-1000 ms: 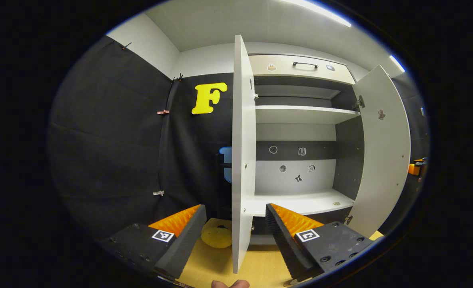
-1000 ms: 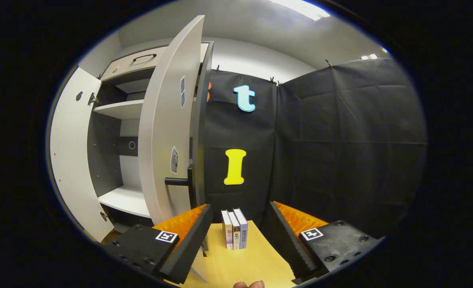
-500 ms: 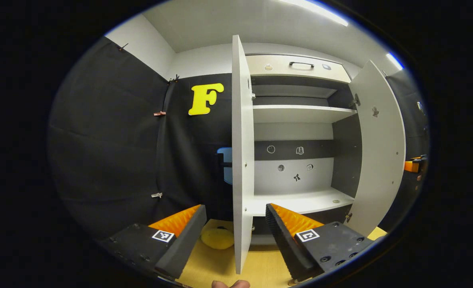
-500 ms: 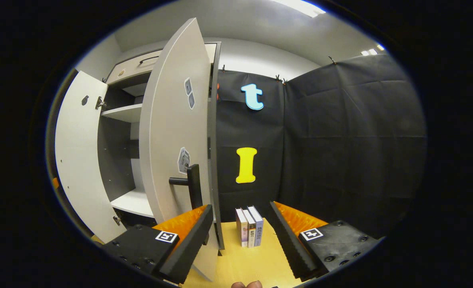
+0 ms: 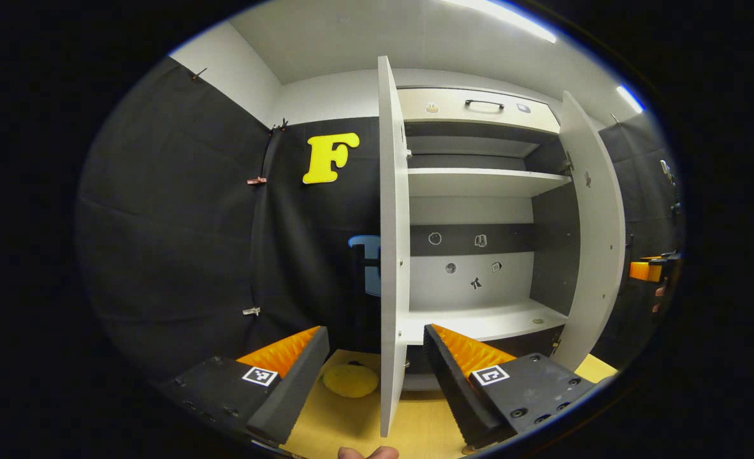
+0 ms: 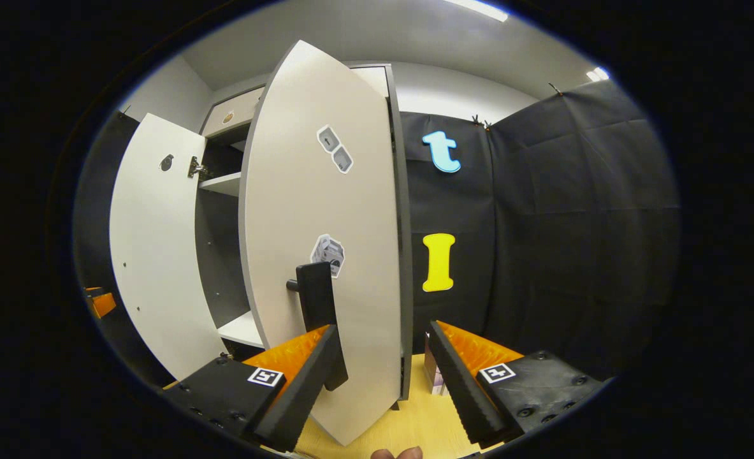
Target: Grasp the bottle in the cabinet with the left hand and place it on the coaster, then close the right door with the right hand and the left door with the left hand.
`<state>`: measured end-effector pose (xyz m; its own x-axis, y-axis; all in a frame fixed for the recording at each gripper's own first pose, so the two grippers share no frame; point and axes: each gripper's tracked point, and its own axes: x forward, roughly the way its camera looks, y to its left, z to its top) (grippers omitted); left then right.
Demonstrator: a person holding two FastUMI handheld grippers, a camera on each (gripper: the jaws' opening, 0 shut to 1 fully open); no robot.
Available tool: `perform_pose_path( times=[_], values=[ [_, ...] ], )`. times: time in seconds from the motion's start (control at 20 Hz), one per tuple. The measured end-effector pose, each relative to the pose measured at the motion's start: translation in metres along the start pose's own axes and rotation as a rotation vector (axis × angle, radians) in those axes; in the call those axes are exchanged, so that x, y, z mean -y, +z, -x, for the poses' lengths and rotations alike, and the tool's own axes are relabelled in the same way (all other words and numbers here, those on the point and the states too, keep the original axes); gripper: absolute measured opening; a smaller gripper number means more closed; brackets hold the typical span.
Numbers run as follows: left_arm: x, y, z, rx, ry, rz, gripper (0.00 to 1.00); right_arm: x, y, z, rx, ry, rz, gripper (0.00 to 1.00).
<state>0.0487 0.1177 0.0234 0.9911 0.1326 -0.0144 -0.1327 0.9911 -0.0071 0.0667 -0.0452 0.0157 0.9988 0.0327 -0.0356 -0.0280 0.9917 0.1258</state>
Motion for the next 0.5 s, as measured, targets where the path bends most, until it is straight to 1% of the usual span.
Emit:
perform_pose_path(
  times=[0.35,0.5],
  values=[
    [-0.011,0.001,0.0,0.007,0.023,-0.011,0.95,-0.055,-0.012,-0.026,-0.023,0.104,-0.03,0.96],
    [-0.022,0.001,0.001,0.003,0.046,-0.013,0.95,-0.071,-0.013,-0.038,-0.016,0.124,-0.045,0.96]
  ],
)
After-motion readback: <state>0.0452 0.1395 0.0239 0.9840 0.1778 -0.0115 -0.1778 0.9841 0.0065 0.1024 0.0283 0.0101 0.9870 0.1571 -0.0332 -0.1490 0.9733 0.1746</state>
